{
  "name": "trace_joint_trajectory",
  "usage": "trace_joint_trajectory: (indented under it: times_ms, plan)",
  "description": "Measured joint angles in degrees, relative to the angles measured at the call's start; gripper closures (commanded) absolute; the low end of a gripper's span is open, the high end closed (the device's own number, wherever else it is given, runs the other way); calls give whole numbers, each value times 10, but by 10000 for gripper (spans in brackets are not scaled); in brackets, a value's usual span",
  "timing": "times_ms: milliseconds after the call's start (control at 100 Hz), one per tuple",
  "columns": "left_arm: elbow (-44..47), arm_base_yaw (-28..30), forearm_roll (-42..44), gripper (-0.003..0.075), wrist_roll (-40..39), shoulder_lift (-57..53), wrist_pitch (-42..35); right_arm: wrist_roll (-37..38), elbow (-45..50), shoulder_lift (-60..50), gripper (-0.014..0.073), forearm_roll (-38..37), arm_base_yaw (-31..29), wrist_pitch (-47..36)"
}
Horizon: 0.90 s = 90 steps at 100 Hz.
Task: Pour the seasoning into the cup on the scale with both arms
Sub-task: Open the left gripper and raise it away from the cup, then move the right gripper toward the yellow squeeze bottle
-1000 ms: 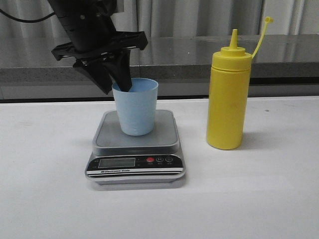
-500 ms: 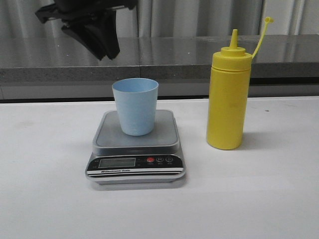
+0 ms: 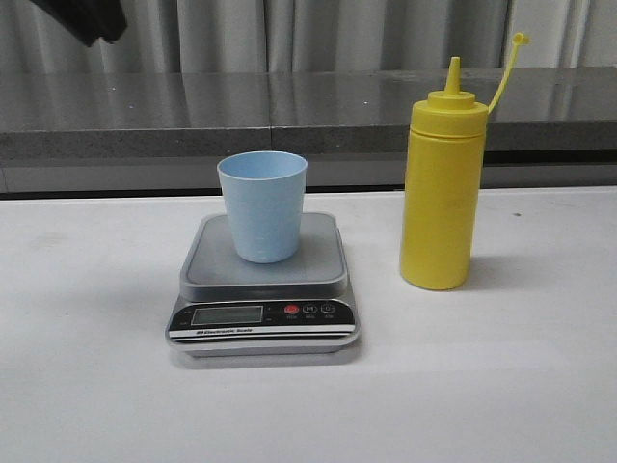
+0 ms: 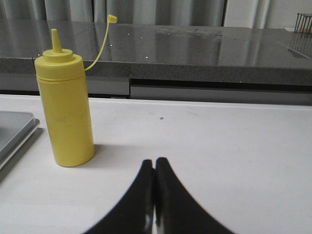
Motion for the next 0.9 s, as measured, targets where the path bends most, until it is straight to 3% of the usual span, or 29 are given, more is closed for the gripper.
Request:
trace_joint_trajectory:
  times_ms: [240, 900]
  plan:
    - [106, 43, 0, 739, -3, -77, -28, 0, 0, 0, 655, 0, 0, -24]
    - [400, 105, 1, 740, -7, -364, -121, 1, 0, 0, 655, 52, 0, -79]
